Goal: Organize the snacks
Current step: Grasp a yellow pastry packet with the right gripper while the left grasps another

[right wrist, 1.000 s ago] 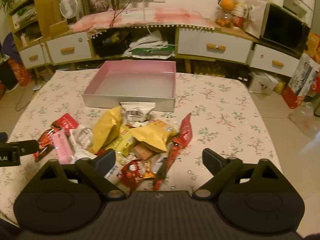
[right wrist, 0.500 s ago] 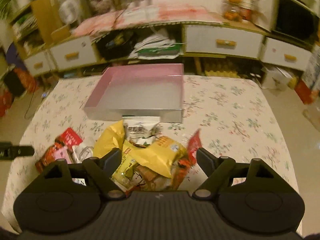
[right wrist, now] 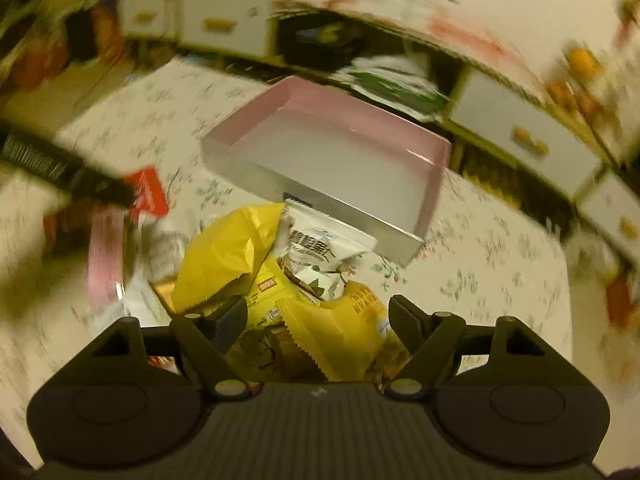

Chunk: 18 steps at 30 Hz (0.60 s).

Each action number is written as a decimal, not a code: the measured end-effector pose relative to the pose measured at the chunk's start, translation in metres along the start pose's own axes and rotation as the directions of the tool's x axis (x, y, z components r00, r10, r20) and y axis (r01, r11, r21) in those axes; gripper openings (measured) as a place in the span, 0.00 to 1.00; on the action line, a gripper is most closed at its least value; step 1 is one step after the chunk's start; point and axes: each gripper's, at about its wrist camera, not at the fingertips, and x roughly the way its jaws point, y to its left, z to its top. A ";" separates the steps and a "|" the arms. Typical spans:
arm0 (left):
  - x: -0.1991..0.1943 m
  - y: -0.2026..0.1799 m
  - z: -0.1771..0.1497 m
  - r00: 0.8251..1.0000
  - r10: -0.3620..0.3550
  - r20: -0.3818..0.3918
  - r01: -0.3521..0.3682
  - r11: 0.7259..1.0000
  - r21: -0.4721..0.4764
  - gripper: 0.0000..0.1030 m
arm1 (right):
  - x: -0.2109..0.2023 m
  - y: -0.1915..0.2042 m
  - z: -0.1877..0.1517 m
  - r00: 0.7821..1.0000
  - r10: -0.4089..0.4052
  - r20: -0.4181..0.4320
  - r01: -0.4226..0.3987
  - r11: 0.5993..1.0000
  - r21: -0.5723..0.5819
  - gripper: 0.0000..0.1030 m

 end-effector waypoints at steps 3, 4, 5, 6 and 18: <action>0.014 -0.018 0.005 0.999 -0.032 -0.029 0.032 0.999 -0.012 0.95 | 0.009 0.018 -0.006 0.999 -0.037 0.002 0.037 0.988 -0.150 0.65; 0.016 -0.022 0.007 0.997 -0.058 -0.042 0.057 0.998 -0.026 0.96 | 0.013 0.020 -0.008 0.999 -0.042 -0.013 0.039 0.984 -0.176 0.62; 0.021 -0.024 0.009 0.997 -0.054 -0.053 0.053 0.998 -0.023 0.97 | 0.017 0.021 -0.010 0.999 -0.042 -0.024 0.037 0.981 -0.189 0.58; 0.028 -0.027 0.011 0.997 -0.042 -0.062 0.041 0.999 -0.017 0.99 | 0.020 0.021 -0.011 0.998 -0.048 -0.032 0.041 0.979 -0.198 0.54; 0.069 -0.040 0.012 0.991 0.083 -0.103 -0.078 0.996 0.052 0.94 | 0.022 -0.016 -0.013 0.998 -0.020 -0.065 0.015 0.997 -0.078 0.32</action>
